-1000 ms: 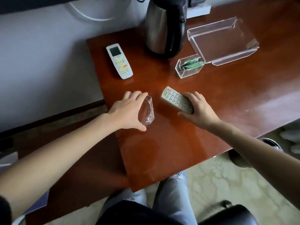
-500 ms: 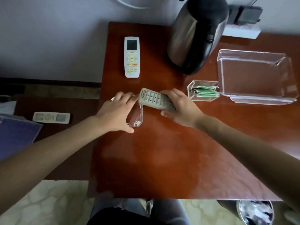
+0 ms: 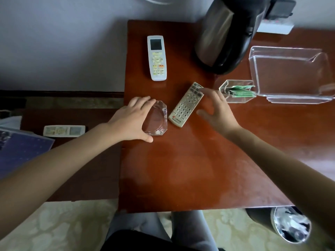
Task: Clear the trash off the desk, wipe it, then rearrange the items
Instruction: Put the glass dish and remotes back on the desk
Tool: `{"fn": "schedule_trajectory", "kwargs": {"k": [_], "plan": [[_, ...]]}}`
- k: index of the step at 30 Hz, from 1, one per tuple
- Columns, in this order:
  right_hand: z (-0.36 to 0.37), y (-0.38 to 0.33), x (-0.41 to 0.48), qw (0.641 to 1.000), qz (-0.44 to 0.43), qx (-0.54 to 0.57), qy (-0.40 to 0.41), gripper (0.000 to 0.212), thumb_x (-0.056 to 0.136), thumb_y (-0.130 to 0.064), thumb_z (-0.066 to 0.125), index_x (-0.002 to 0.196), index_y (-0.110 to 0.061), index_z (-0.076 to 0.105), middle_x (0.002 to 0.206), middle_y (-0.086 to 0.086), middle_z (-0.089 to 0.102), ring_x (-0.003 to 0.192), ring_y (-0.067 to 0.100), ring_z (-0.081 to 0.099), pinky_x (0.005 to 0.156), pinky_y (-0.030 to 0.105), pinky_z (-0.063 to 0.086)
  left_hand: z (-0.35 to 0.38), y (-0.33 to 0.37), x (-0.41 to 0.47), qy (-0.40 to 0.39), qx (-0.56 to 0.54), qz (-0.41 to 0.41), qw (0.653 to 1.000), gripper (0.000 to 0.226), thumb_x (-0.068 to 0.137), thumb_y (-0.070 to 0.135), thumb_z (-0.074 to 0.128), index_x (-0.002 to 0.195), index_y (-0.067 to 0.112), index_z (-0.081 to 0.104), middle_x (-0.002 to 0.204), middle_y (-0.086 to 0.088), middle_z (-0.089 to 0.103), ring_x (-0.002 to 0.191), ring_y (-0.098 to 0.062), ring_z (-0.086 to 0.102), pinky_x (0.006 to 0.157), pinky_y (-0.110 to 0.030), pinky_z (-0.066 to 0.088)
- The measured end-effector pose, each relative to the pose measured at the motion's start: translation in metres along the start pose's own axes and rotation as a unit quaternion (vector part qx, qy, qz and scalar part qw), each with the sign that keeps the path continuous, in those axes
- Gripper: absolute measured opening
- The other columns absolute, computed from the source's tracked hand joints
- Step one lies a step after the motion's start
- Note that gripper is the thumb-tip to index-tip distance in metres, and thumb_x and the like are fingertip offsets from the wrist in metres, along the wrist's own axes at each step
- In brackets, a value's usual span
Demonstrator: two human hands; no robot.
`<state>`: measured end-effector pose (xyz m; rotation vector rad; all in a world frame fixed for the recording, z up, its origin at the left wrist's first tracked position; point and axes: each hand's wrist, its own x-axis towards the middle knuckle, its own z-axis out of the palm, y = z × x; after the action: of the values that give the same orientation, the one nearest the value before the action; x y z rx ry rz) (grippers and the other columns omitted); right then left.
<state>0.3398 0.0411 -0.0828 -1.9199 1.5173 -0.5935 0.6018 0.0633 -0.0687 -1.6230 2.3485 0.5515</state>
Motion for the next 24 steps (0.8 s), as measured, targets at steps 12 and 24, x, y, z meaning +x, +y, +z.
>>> {"fn": "schedule_trajectory", "kwargs": {"k": [12,24], "plan": [[0.071,-0.043,0.033,0.973,0.218,-0.068,0.046,0.092,0.085,-0.038,0.060,0.146,-0.002,0.002,0.144,0.017,0.020,0.130,0.036,0.022,0.106,0.041,0.024,0.010,-0.010,0.002,0.038,-0.089,0.021,0.995,0.119,0.057,0.056,0.079,0.148,0.016,0.012,0.153,0.003,0.015,0.140,-0.015,0.013,0.106,-0.037,0.030],[0.041,-0.007,0.009,0.973,0.225,-0.034,0.038,0.086,0.085,-0.033,0.062,0.148,-0.011,0.008,0.145,0.013,0.020,0.130,0.033,0.019,0.109,0.041,0.020,0.003,0.018,0.047,0.069,-0.119,0.044,0.990,0.117,0.057,0.055,0.079,0.147,0.015,0.016,0.151,0.003,0.018,0.140,-0.014,0.014,0.108,-0.038,0.028]]}}
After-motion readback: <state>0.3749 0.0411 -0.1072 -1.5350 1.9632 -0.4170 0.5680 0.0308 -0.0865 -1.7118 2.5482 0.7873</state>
